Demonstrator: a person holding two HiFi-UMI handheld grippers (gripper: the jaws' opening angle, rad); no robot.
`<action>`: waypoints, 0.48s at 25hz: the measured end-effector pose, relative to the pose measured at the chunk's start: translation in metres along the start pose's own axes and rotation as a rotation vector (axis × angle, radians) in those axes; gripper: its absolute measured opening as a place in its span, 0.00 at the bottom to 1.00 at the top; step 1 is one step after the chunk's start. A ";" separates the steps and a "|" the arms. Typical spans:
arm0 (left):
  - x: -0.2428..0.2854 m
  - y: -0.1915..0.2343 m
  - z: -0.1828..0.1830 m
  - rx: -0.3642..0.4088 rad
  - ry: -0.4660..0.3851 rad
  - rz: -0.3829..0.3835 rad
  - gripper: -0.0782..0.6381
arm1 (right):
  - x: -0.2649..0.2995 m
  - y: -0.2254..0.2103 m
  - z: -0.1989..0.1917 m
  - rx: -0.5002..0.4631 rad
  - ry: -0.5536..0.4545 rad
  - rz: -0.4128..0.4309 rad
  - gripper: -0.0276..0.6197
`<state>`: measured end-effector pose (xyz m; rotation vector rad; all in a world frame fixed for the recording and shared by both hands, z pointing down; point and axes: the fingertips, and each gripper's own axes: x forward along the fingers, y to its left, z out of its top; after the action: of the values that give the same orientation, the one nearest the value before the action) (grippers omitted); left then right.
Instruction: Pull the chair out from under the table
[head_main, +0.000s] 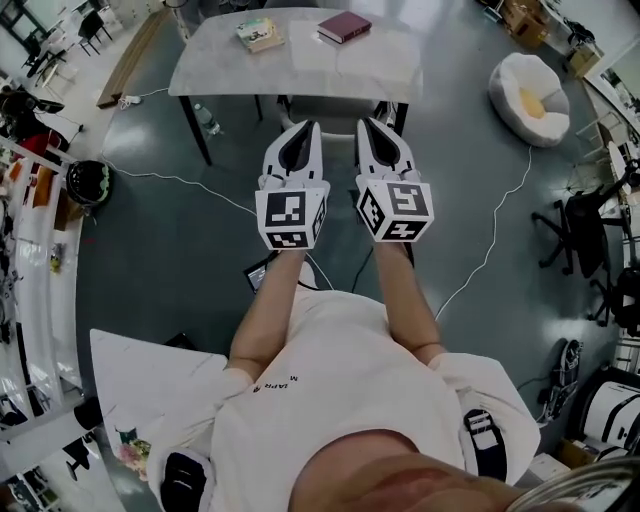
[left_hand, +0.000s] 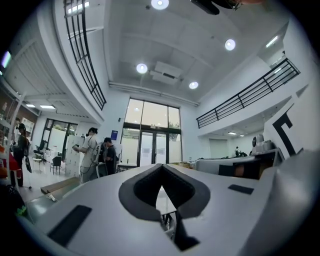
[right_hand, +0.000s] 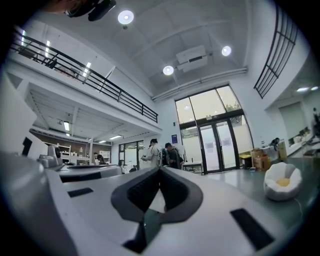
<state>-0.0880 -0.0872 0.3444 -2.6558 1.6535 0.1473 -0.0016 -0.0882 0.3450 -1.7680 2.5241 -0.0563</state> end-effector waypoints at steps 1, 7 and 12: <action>0.005 -0.002 0.003 0.002 0.001 -0.007 0.11 | 0.002 -0.005 0.004 0.000 -0.004 -0.008 0.06; 0.050 0.045 0.000 0.030 0.021 -0.086 0.11 | 0.066 0.000 -0.001 -0.015 0.010 -0.046 0.06; 0.080 0.053 -0.008 0.033 0.031 -0.099 0.11 | 0.094 -0.016 -0.008 -0.015 0.041 -0.064 0.06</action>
<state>-0.0994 -0.1828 0.3475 -2.7214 1.5141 0.0781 -0.0190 -0.1821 0.3515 -1.8714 2.5015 -0.0776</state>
